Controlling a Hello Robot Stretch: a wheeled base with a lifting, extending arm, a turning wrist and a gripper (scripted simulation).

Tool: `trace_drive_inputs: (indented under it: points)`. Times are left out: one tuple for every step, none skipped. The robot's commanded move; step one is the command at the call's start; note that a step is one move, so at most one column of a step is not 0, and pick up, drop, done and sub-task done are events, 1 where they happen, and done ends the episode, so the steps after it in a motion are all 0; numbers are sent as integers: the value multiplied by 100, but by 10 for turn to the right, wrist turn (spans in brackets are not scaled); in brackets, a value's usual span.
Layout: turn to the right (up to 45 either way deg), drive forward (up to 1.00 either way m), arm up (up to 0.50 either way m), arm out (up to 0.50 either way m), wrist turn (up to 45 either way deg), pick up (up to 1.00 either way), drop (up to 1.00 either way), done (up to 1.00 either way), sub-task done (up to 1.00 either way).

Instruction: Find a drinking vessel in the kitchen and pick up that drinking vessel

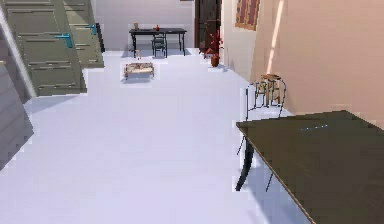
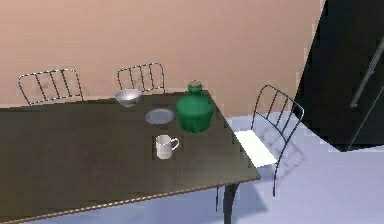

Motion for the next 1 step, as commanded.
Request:
trace_drive_inputs:
  points:
    - [0, 0, 0, 48, 0, 0, 0, 0, 0]
